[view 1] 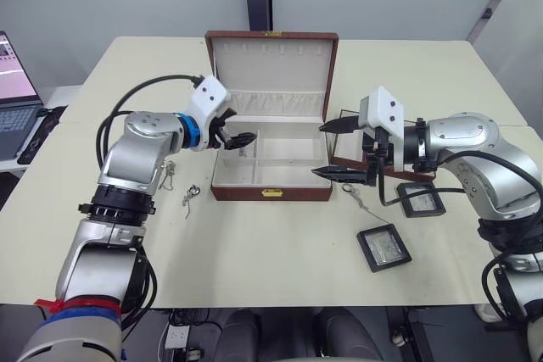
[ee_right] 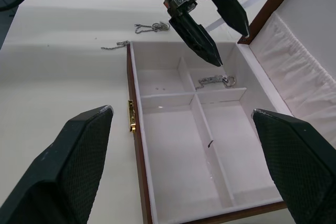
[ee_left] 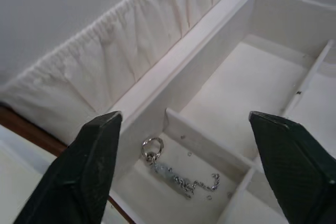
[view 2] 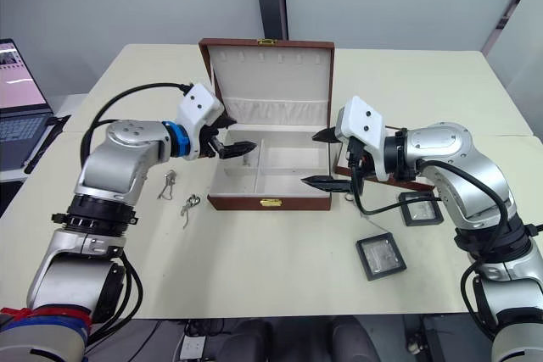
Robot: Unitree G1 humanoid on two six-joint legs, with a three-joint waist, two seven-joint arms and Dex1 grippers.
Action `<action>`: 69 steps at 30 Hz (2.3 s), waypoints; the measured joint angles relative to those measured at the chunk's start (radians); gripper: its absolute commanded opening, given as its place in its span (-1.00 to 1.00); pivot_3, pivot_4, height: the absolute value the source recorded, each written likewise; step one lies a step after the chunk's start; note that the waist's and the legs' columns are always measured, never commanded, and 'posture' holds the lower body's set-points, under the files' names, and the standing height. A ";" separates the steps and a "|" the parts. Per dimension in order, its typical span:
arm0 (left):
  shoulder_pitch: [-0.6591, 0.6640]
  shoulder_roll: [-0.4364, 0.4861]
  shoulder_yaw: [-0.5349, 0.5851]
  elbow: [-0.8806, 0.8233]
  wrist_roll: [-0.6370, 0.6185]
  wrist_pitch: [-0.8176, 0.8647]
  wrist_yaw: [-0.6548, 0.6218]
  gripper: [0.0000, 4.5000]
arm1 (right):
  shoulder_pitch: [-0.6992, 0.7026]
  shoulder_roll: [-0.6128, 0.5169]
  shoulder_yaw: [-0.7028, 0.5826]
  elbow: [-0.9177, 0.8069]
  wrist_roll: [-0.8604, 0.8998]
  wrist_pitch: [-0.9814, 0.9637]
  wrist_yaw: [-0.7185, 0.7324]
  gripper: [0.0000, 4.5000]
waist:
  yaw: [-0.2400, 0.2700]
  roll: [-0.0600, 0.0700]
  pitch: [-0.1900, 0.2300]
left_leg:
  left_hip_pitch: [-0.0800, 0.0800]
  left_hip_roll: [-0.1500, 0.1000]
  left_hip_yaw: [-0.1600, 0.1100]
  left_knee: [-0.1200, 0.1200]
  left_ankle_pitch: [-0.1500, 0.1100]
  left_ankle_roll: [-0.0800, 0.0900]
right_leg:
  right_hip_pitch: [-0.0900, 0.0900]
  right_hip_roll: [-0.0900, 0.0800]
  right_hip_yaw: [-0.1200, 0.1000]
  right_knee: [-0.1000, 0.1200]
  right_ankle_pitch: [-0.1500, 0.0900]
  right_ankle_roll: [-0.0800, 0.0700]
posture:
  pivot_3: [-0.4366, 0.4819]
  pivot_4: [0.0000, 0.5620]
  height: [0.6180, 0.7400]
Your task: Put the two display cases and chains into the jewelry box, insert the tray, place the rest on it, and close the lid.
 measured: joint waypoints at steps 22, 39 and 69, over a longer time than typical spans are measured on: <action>0.812 0.261 0.651 -0.215 -0.193 -0.144 -0.072 0.98 | 0.501 -0.262 -0.425 0.058 -0.006 -0.283 0.097 1.00 | 0.003 0.000 0.000 | 0.003 0.000 0.000 -0.002 0.000 0.000 | 0.003 -0.006 0.001 -0.001 0.000 0.000 | -0.05 -0.47 1.00; 1.066 0.259 0.733 -0.045 -0.172 -0.319 -0.068 0.98 | 0.832 -0.427 -0.598 0.405 -0.146 -0.598 0.258 1.00 | 0.001 0.000 0.000 | 0.004 0.001 0.002 -0.002 0.000 0.000 | 0.004 -0.006 0.001 -0.001 0.000 0.000 | -0.05 -0.47 1.00; 1.183 0.245 0.812 -0.135 -0.242 -0.212 -0.041 0.98 | 0.848 -0.491 -0.595 0.508 -0.155 -0.562 0.316 1.00 | 0.000 0.001 0.000 | 0.005 0.000 0.004 -0.002 0.000 0.000 | 0.005 -0.006 0.002 -0.001 0.000 0.000 | -0.05 -0.47 1.00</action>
